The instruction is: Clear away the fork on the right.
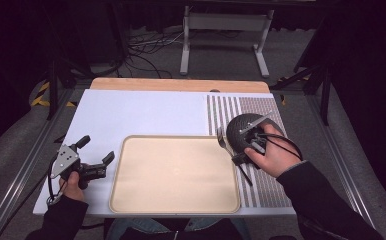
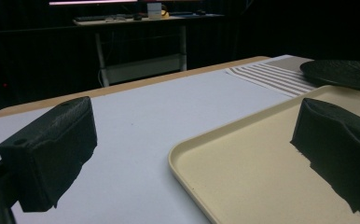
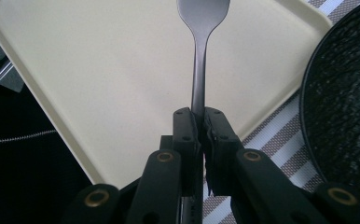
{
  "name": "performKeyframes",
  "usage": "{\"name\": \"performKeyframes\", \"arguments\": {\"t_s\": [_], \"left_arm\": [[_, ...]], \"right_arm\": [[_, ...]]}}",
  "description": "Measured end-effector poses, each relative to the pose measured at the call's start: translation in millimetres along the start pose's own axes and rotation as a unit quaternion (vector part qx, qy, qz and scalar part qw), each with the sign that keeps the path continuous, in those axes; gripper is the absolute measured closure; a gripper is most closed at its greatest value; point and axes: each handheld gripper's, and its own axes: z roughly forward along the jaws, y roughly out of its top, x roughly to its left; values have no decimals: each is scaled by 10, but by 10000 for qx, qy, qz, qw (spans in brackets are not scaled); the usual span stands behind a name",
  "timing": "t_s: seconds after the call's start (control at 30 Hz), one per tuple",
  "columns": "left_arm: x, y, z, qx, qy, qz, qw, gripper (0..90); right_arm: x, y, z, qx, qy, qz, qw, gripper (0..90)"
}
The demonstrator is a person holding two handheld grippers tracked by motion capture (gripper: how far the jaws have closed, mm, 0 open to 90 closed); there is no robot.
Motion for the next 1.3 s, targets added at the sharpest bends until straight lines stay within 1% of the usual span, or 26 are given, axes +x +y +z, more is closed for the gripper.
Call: {"name": "performKeyframes", "arguments": {"t_s": [0.1, 0.13, 0.2, 0.3, 0.33, 0.37, 0.43, 0.47, 0.5, 0.53, 0.6, 0.83, 0.87, 1.1, 1.3], "left_arm": [[2, 1, -2, 10, -3, 3, 10000, 4], [1, 0, -1, 0, -3, -17, 10000, 4], [2, 1, -2, -1, -2, -16, 10000, 4], [3, 1, -4, -1, -4, -13, 10000, 4], [3, 1, -4, -1, -4, -13, 10000, 4], [4, 1, -4, -1, -5, -13, 10000, 4], [5, 1, -5, -2, -2, -13, 10000, 4], [5, 1, -5, -1, 0, -12, 10000, 4], [5, 1, -4, -1, -2, -8, 10000, 4], [4, 1, -3, -2, -3, -10, 10000, 4], [4, 1, -3, -2, -4, -10, 10000, 4], [7, 2, -5, -5, -5, -9, 10000, 4], [7, 2, -5, -7, -6, -11, 10000, 4], [8, 3, -7, -15, -9, -17, 10000, 4], [7, 3, -6, -11, -10, -14, 10000, 4]], "right_arm": [[22, 27, 60, 74, 45, 107, 9999, 843], [43, 47, 105, 132, 43, 152, 9998, 843], [49, 55, 122, 149, 42, 169, 9997, 843], [83, 92, 217, 275, -1, 357, 9990, 842], [83, 92, 217, 275, -1, 357, 9990, 842], [87, 103, 257, 310, 8, 469, 9984, 842], [89, 107, 272, 308, 11, 483, 9984, 842], [98, 120, 310, 320, 14, 555, 9979, 842], [98, 120, 310, 320, 14, 555, 9979, 842], [113, 135, 341, 336, 22, 609, 9976, 842], [117, 138, 354, 334, 33, 607, 9976, 842], [144, 170, 483, 423, 58, 714, 9965, 842], [148, 175, 513, 448, 67, 757, 9961, 842], [157, 185, 595, 529, 77, 871, 9948, 842], [165, 179, 658, 621, 74, 1008, 9929, 842]]}}
